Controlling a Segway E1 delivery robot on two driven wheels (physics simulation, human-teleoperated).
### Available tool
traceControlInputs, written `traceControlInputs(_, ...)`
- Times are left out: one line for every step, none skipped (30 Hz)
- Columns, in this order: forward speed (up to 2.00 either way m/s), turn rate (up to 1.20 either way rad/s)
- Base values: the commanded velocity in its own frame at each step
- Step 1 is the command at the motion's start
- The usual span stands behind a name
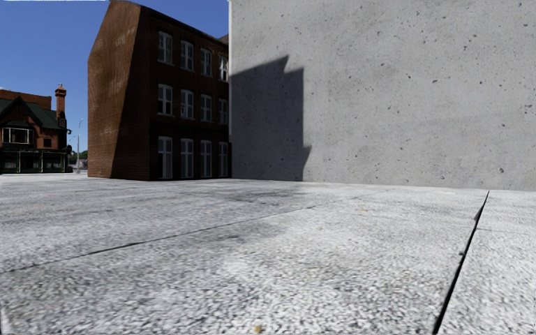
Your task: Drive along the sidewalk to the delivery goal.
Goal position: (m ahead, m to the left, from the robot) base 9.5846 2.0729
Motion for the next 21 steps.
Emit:
traceControlInputs(1.9,0.28)
traceControlInputs(1.9,0.28)
traceControlInputs(1.9,0.28)
traceControlInputs(1.9,0.28)
traceControlInputs(1.9,0.28)
traceControlInputs(1.9,0.28)
traceControlInputs(1.9,0.28)
traceControlInputs(1.9,0.28)
traceControlInputs(1.9,0.28)
traceControlInputs(1.9,0.28)
traceControlInputs(1.9,0.28)
traceControlInputs(1.9,0.28)
traceControlInputs(1.9,0.28)
traceControlInputs(1.9,0.28)
traceControlInputs(1.9,0.28)
traceControlInputs(1.9,0.28)
traceControlInputs(1.9,0.28)
traceControlInputs(1.9,0.28)
traceControlInputs(1.9,0.28)
traceControlInputs(1.9,0.28)
traceControlInputs(1.9,0.28)
